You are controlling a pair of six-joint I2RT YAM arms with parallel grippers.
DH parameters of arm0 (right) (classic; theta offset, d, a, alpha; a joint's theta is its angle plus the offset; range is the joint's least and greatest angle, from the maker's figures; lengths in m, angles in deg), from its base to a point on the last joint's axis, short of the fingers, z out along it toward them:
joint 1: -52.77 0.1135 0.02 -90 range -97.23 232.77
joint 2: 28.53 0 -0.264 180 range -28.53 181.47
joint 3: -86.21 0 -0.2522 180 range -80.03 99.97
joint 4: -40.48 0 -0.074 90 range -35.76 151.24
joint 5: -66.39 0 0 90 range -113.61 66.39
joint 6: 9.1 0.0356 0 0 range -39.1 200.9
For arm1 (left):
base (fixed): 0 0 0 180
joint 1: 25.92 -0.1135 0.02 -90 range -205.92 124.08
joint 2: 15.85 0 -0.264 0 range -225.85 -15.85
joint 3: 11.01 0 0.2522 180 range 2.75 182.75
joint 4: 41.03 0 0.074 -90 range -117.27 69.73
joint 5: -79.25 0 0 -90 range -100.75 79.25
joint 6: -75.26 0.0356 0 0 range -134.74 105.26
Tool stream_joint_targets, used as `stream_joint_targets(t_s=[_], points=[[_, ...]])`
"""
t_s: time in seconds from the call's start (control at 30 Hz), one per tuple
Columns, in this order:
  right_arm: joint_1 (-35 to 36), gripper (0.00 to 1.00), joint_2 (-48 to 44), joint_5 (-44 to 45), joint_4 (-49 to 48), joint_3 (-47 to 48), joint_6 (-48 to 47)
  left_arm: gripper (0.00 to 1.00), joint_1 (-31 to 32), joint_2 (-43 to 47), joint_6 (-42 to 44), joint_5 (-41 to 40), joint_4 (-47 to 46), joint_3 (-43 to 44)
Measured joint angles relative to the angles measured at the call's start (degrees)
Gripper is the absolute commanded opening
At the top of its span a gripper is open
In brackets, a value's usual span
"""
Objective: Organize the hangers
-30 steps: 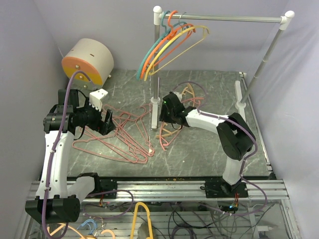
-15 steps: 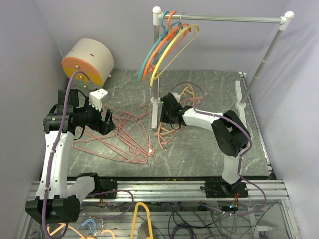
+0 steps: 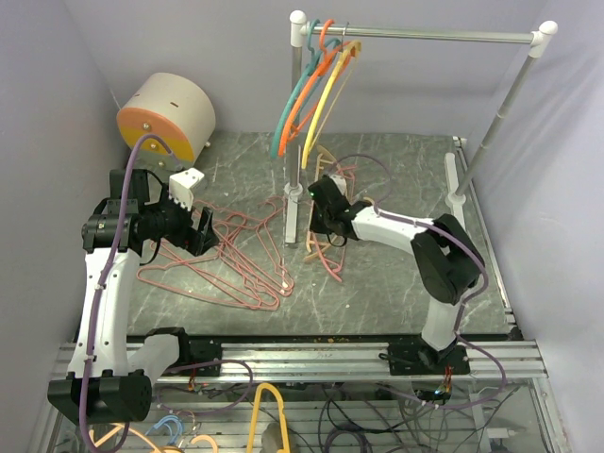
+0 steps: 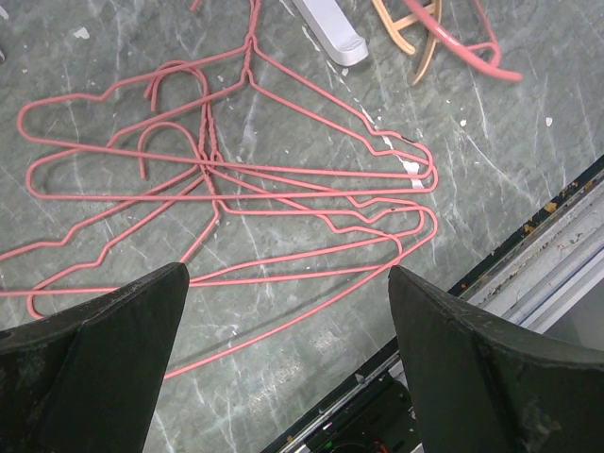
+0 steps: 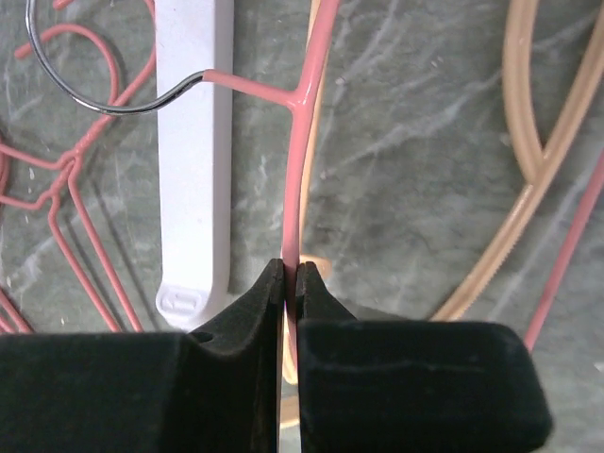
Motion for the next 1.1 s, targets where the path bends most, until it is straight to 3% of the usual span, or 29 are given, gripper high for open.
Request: stream_joint_targets(t_s=[0.53,0.63,0.87,1.1], points=[[-0.92,0.00,-26.75,3.30,5.92,-14.36,0.00,0.99,0.00,1.95,0.07,0.07,0.02,0.00],[-5.03,0.00,-35.89,-1.57,4.42,-20.22,-0.11,0.99,0.00,2.25,0.07,0.11,0.00,0.00],[-25.18,0.00,-55.23,-15.61,0.79,-29.44,-1.81,0.99,-0.02,3.10,0.07,0.35,0.00,0.00],[-36.13,0.00,-57.79,-37.88,-8.11,-30.56,-1.20,0.99,-0.02,4.15,0.04,0.42,0.00,0.00]])
